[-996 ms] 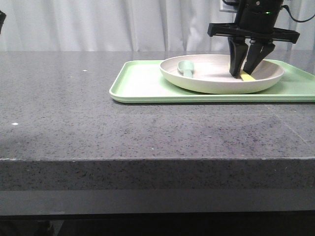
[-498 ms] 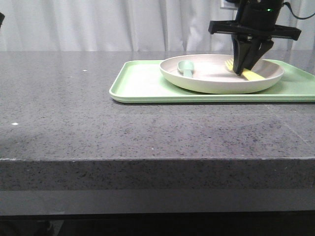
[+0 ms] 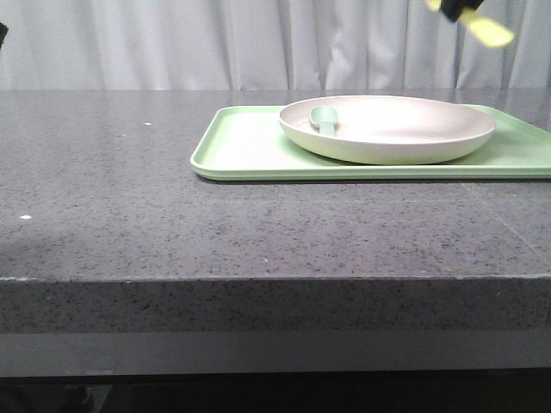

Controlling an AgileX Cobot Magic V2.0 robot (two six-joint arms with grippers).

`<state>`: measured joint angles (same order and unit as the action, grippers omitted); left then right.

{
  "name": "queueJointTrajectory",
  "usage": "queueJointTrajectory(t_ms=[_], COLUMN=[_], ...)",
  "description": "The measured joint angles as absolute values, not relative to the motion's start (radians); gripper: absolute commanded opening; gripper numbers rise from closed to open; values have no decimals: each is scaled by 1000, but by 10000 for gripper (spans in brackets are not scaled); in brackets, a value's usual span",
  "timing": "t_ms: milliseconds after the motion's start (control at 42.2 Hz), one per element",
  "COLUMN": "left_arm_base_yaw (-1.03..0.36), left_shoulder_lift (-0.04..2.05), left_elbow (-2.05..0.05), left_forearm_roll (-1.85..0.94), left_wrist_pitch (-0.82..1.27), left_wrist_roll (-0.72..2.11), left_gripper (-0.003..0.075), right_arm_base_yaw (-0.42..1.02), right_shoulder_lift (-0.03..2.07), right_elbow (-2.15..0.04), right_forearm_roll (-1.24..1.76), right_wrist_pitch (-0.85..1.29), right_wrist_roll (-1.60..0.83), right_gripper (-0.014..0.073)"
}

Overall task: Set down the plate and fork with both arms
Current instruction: 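Lift the fork and lower it onto the tray beside the plate, then release the fork and raise the right gripper away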

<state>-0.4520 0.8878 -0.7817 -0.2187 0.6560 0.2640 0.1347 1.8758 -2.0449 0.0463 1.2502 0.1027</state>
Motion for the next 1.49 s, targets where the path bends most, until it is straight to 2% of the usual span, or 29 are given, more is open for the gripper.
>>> queueJointTrajectory(t_ms=[403,996,1067,1256,1494], left_arm_base_yaw=[-452,-452,-452,-452,-452], left_shoulder_lift=[888,888,888,888,888], left_elbow=[-782,-782,-782,-782,-782], left_forearm_roll=[-219,-219,-219,-219,-219], left_wrist_pitch=[654,644,644,644,642], left_wrist_roll=[264,264,264,264,264], left_gripper=[295,295,295,295,295], right_arm_base_yaw=[-13,-26,-26,-26,-26], right_shoulder_lift=[1897,2028,2038,2043,2047], right_elbow=[-1865,-1851,-1851,-1851,-1851], right_forearm_roll=[33,87,89,91,91], right_wrist_pitch=[1251,1243,1240,1239,1239], right_wrist_roll=[91,41,41,39,39], right_gripper=[76,83,111,281,297])
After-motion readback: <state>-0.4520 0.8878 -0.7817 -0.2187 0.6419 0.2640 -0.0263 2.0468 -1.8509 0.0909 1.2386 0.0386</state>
